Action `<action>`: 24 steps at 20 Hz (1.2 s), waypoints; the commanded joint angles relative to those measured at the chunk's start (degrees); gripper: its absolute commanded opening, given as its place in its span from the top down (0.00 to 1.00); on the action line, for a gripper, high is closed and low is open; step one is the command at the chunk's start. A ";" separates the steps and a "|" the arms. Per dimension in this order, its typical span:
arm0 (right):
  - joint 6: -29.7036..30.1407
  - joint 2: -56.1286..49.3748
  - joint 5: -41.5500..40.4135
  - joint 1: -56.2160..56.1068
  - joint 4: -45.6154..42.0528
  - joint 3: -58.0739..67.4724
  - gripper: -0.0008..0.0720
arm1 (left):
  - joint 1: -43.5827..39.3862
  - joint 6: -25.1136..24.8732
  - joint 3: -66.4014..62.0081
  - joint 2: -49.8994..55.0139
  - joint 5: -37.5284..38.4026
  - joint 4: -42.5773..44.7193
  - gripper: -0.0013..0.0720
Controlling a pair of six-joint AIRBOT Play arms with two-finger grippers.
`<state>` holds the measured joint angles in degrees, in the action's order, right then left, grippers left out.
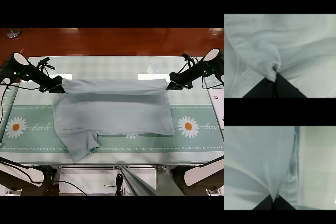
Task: Fold the shirts.
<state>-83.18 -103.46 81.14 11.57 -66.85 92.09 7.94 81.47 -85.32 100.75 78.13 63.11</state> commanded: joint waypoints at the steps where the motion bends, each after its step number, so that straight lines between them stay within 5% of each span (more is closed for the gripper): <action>1: -0.68 -0.33 2.34 0.00 -4.68 -0.20 0.94 | 0.44 0.09 0.07 0.28 4.22 0.33 0.95; 4: -0.85 -1.22 1.38 -0.33 -4.68 -0.20 0.90 | -0.11 0.09 0.07 0.31 7.61 0.28 0.93; 5: -2.21 -1.38 1.25 -0.37 -4.46 -0.20 0.44 | -0.46 0.76 0.07 0.28 8.76 0.31 0.63; 6: -2.08 -1.22 1.75 -0.37 -4.07 -0.17 0.14 | -0.68 0.81 0.04 0.28 10.82 0.37 0.01; 10: -3.34 4.13 6.97 2.16 -10.25 -1.55 0.14 | -0.15 1.95 2.62 -4.35 16.11 10.71 0.02; 14: -2.36 20.41 -6.64 8.24 -7.50 -21.40 0.14 | 7.67 6.49 22.73 -21.22 1.79 12.79 0.02; 16: -1.57 29.29 -14.03 9.99 -4.79 -33.11 0.14 | 14.47 6.62 35.47 -29.42 -2.84 7.06 0.02; 19: 1.44 38.95 -20.55 10.56 2.64 -46.80 0.14 | 19.76 -4.37 49.40 -35.85 -3.54 -7.80 0.02; 24: 2.54 41.97 -19.04 10.51 5.88 -51.63 0.14 | 19.12 -3.74 59.43 -39.82 -6.84 -8.39 0.02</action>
<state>-81.78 -64.18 63.00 21.82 -63.68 44.31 26.35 79.18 -32.47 63.51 73.67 57.76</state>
